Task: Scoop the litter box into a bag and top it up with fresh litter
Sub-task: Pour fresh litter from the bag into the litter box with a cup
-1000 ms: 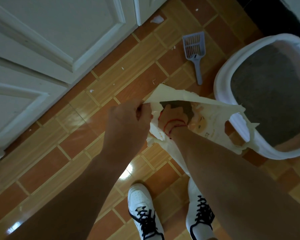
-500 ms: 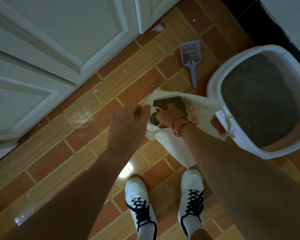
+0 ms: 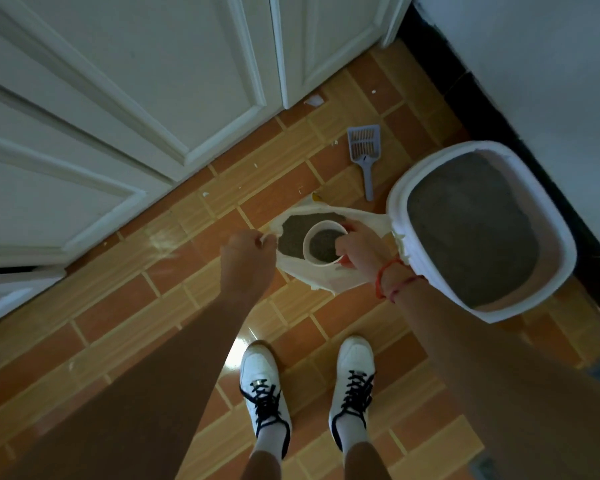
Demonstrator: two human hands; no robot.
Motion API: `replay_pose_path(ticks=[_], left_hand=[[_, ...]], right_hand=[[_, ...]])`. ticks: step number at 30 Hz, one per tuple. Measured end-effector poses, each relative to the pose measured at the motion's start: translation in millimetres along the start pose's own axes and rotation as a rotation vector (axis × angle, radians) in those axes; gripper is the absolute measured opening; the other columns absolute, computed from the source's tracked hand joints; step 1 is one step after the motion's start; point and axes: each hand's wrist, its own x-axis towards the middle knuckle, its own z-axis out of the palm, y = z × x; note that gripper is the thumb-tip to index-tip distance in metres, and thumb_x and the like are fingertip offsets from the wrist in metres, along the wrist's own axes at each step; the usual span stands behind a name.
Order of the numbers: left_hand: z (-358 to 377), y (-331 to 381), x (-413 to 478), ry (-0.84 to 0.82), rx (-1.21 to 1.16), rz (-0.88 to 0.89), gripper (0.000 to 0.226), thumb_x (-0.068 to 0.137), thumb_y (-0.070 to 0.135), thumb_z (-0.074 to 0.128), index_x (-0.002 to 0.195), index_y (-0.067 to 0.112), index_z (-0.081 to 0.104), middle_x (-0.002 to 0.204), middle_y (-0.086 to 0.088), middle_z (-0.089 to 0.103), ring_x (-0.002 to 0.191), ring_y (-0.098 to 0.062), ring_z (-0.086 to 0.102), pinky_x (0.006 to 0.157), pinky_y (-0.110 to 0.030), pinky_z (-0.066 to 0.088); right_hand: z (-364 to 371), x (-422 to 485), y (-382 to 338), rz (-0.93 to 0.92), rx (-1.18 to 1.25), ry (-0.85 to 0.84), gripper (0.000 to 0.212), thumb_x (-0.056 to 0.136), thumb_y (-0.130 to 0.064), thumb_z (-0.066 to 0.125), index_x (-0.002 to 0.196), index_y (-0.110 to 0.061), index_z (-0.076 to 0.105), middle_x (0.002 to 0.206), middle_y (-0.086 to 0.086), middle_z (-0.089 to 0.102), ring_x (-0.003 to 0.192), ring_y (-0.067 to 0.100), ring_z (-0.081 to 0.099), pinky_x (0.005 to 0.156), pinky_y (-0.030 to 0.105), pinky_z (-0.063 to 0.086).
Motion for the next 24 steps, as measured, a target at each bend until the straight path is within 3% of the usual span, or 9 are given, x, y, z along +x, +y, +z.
replay_pose_path(ticks=[5,12,15,20,24], left_hand=[[5,10,-5,-0.02,0.013,0.002,0.034,0.095,0.018,0.055,0.068,-0.001,0.064,0.056,-0.006,0.051,0.05,-0.018,0.044,0.046,-0.028,0.033],[12,21,-16,-0.059,0.012,-0.042,0.035,0.095,0.015,0.053,0.064,0.0,0.059,0.051,-0.002,0.045,0.046,-0.013,0.04,0.042,-0.023,0.029],[21,32,-22,-0.083,0.028,-0.037,0.038,0.095,0.014,0.051,0.057,0.007,0.052,0.049,0.0,0.043,0.044,-0.011,0.039,0.038,-0.016,0.025],[48,46,-24,-0.099,0.054,0.003,0.039,0.096,0.016,0.05,0.066,-0.008,0.055,0.057,-0.011,0.044,0.054,-0.02,0.041,0.05,-0.031,0.028],[72,55,-30,-0.12,0.125,0.04,0.04,0.096,0.016,0.049,0.065,-0.008,0.052,0.055,-0.008,0.039,0.05,-0.017,0.036,0.046,-0.029,0.024]], right_hand=[[-19,-27,-2,-0.049,0.085,-0.016,0.041,0.073,-0.002,0.051,0.102,-0.03,0.055,0.093,0.002,0.059,0.095,0.029,0.059,0.09,0.051,0.053],[-43,-46,-1,-0.101,0.287,-0.001,0.038,0.075,0.0,0.051,0.098,-0.029,0.06,0.105,0.007,0.061,0.101,0.029,0.062,0.092,0.048,0.054],[-62,-54,-3,-0.113,0.424,-0.017,0.039,0.082,0.007,0.049,0.109,-0.019,0.059,0.11,0.01,0.057,0.1,0.024,0.06,0.091,0.042,0.054],[-114,-63,2,-0.144,0.595,0.032,0.037,0.082,0.004,0.052,0.114,-0.013,0.058,0.108,0.013,0.06,0.097,0.025,0.062,0.075,0.033,0.056],[-154,-60,28,-0.119,0.624,0.139,0.03,0.089,0.002,0.048,0.114,-0.012,0.058,0.118,0.02,0.06,0.107,0.033,0.062,0.082,0.037,0.056]])
